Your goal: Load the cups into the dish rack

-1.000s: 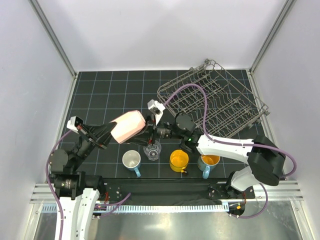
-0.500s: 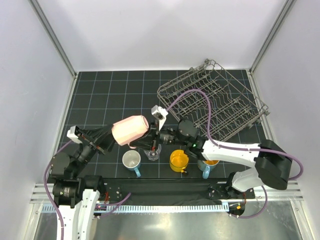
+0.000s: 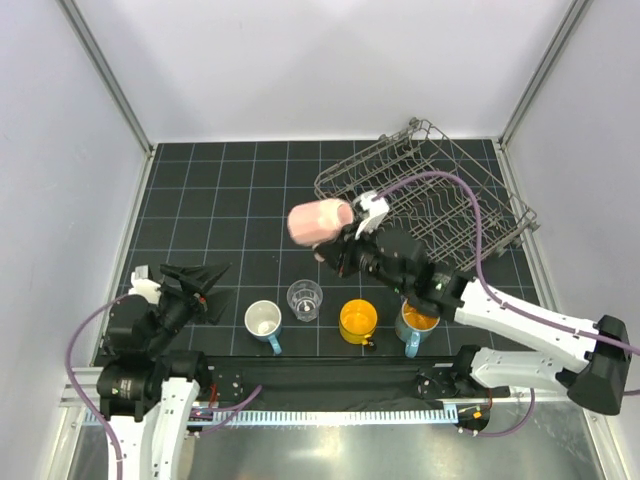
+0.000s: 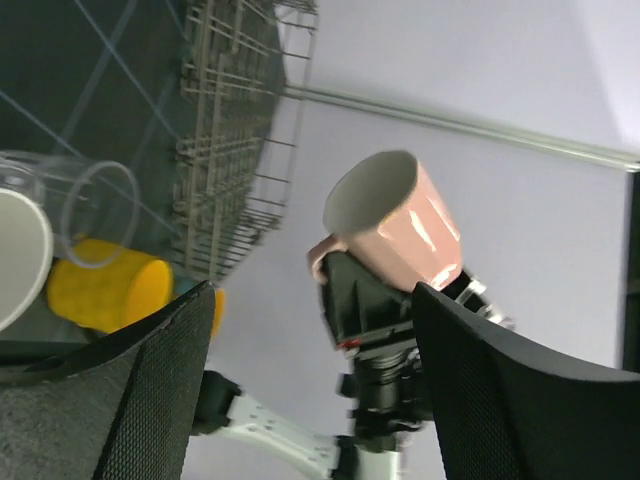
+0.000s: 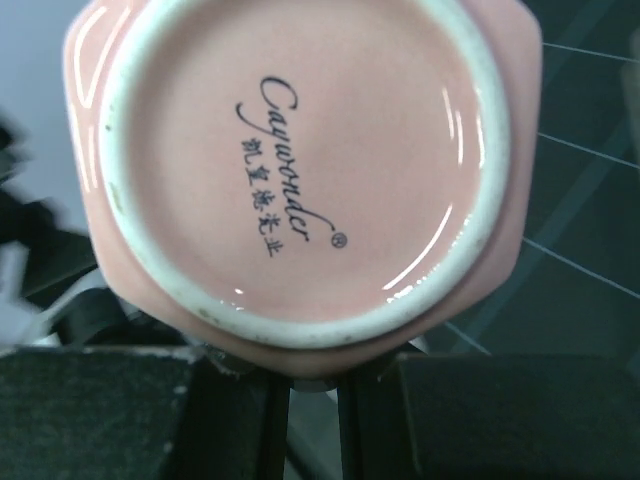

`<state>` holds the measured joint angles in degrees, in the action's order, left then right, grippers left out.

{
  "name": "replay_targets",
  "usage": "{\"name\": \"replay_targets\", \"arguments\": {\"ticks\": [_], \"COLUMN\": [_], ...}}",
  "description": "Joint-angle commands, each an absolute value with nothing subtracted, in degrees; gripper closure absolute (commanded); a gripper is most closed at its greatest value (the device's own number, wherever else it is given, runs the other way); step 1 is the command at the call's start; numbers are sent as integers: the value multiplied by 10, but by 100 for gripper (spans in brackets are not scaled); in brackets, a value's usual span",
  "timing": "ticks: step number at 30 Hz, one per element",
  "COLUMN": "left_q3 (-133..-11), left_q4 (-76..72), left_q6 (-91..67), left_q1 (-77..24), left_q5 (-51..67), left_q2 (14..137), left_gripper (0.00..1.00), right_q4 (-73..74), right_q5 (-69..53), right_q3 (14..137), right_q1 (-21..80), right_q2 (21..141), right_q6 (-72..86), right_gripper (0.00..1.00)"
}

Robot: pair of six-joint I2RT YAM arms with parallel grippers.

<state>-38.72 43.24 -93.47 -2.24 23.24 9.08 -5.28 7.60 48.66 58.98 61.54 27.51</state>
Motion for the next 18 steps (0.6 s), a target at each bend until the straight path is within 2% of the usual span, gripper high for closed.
{"name": "replay_targets", "arguments": {"ticks": [1, 8, 18], "left_q3": [-452, -495, -451], "left_q4": [520, 575, 578], "left_q6": [-769, -645, -647], "left_q1": [-22, -22, -36], "left_q5": [200, 190, 201], "left_q2": [145, 177, 164], "left_gripper": [22, 20, 19], "right_q4": [157, 292, 342], "right_q5": [244, 213, 193], "right_q3": [588, 702, 926], "right_q1": [513, 298, 150], "right_q2": [619, 673, 915], "right_q6": [258, 214, 193], "right_gripper": [96, 96, 96]}}
